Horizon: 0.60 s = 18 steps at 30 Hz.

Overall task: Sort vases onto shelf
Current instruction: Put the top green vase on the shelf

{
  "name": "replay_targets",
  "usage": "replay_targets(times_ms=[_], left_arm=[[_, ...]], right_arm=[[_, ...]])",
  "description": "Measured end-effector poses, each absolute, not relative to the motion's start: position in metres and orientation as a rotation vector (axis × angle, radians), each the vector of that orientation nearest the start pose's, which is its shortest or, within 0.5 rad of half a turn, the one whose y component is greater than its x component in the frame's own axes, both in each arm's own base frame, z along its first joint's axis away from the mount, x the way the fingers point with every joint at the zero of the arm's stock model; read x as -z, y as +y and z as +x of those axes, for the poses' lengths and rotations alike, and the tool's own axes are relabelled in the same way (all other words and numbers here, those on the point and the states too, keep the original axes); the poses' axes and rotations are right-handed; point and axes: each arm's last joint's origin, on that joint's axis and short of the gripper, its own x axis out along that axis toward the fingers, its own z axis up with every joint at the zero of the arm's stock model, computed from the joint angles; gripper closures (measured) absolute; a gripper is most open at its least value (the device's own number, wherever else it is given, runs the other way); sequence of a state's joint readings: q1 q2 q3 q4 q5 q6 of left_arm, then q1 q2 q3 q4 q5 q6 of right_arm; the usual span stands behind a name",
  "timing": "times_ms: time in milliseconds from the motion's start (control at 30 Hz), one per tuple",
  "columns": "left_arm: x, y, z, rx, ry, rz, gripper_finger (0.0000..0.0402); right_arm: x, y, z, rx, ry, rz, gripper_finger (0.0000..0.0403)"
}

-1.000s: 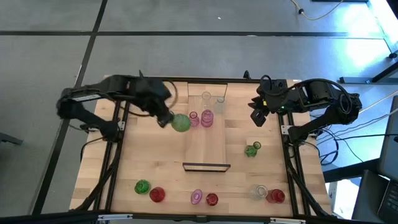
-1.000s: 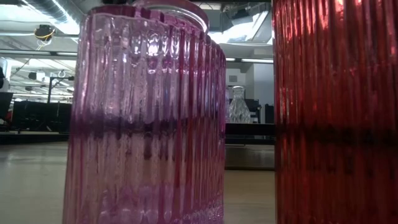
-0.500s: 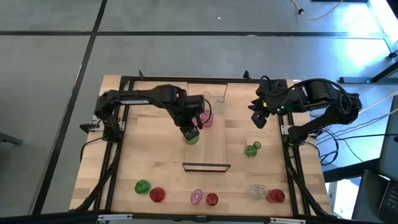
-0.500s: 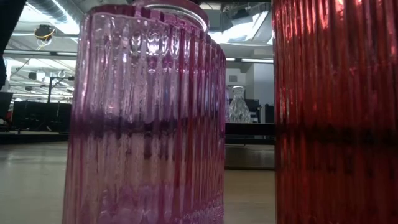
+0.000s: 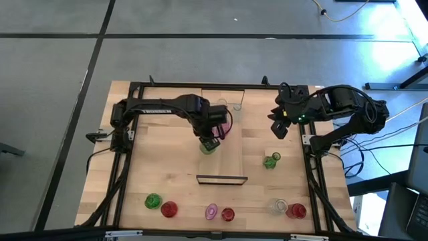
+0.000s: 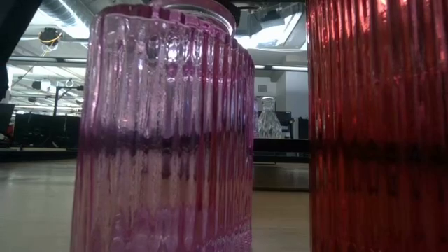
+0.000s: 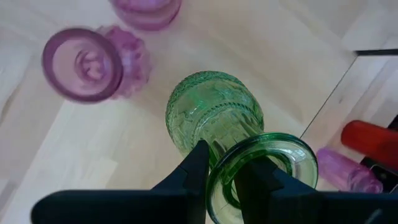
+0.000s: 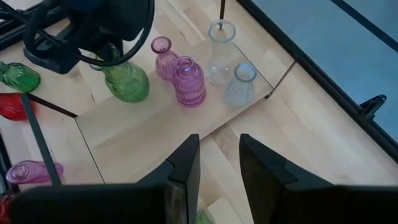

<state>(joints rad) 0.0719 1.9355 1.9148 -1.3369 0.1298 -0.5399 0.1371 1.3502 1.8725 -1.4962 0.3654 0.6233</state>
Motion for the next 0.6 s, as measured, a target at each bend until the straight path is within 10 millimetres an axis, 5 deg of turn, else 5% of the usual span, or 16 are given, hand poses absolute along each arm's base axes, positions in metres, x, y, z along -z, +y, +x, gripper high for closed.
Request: replay_targets(times_ms=[600], left_arm=[[-0.295,0.028,0.388,-0.349,1.382,-0.589,0.0354]], right_arm=[[-0.455,0.016,0.195,0.504,0.866,0.314,0.0306]])
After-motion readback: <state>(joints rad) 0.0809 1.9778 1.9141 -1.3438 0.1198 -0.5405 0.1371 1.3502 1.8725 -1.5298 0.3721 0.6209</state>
